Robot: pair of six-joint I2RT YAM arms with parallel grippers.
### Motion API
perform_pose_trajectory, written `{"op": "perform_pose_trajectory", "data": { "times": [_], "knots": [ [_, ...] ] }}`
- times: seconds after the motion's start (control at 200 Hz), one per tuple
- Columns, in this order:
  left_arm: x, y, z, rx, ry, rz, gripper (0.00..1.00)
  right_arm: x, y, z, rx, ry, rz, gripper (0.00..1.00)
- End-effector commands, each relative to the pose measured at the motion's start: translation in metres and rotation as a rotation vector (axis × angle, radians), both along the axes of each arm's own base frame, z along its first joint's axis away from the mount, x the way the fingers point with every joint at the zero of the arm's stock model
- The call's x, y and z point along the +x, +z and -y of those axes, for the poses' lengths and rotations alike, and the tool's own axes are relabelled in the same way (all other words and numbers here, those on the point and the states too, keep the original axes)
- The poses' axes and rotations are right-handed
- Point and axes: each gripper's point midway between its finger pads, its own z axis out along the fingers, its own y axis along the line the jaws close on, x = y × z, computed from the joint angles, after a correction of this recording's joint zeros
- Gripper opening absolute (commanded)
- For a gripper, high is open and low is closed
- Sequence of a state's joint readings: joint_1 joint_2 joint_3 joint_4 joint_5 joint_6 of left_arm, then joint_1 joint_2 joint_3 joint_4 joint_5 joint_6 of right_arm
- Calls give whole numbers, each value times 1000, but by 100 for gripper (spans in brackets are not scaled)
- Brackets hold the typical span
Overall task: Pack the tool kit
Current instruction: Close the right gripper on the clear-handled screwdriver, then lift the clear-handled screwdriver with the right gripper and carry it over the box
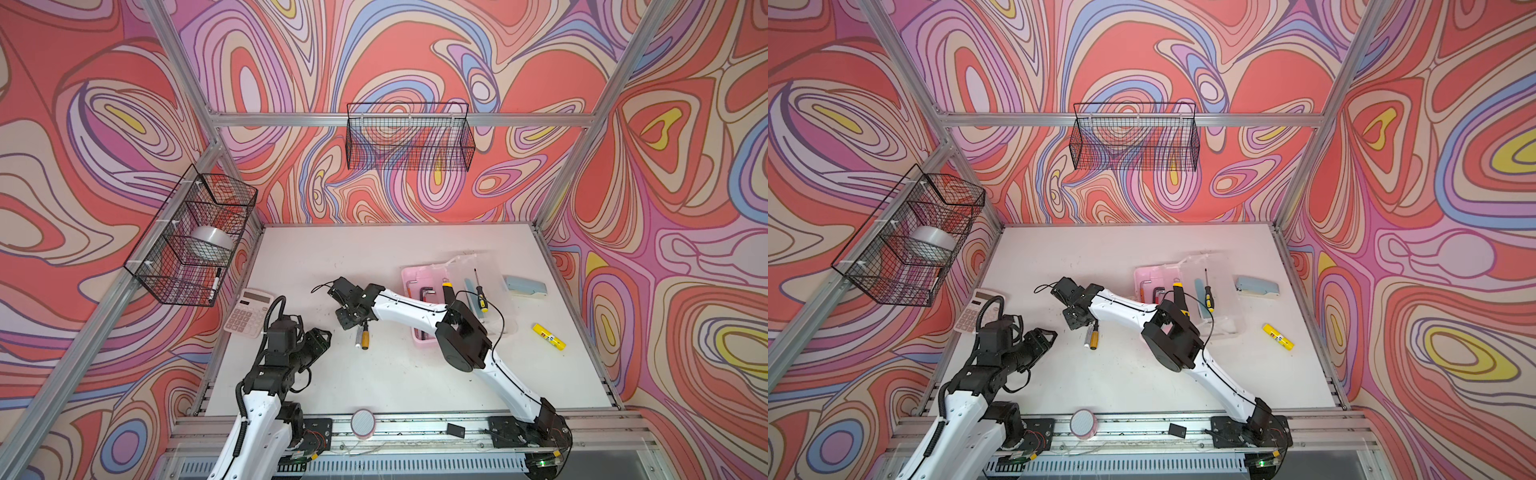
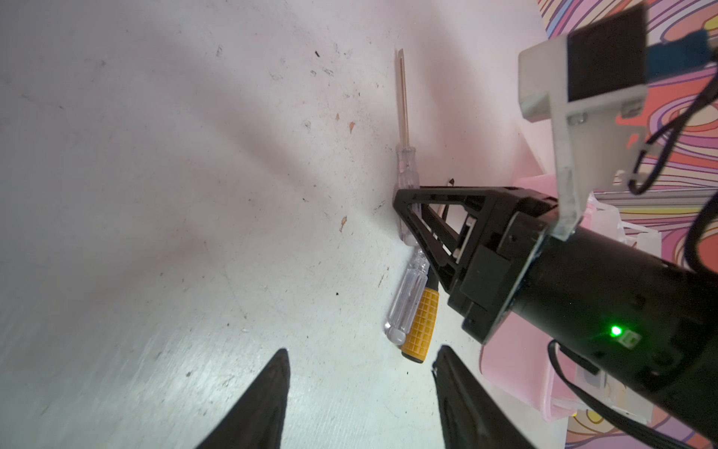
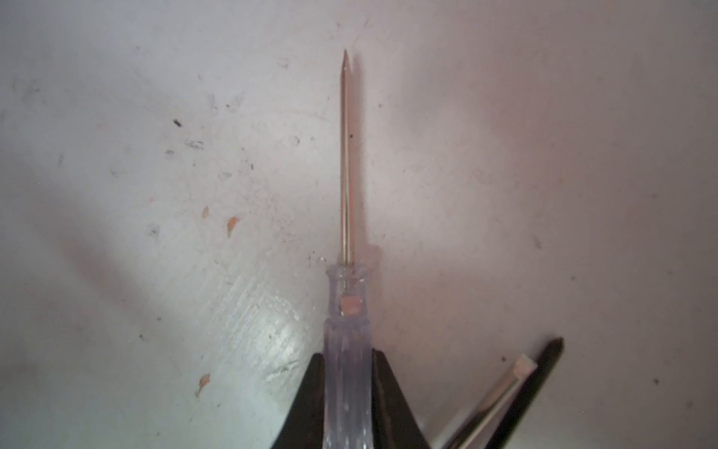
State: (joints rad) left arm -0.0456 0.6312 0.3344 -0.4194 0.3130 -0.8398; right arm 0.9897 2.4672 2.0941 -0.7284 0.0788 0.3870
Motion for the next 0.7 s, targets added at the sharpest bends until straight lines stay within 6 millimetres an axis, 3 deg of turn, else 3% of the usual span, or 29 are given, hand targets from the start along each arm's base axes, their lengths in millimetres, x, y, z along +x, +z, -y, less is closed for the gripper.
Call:
{"op": "perform_pose_trajectory", "data": {
  "times": [0.0,0.215,0.406,0.551,0.696],
  "knots": [
    [7,9,-3,18,1,34,60,-9,20,-1,51,-9,-15,0],
    [8,10,-3,25,0,38,59,-17,61,-1,161,-9,-5,0],
    [10,10,-4,32,-2,41,59,-21,98,15,210,-36,45,0],
    [14,11,-3,30,-9,47,59,-15,129,56,186,-103,123,0],
    [19,11,1,19,-26,53,59,-5,156,134,101,-231,197,0]
  ]
}}
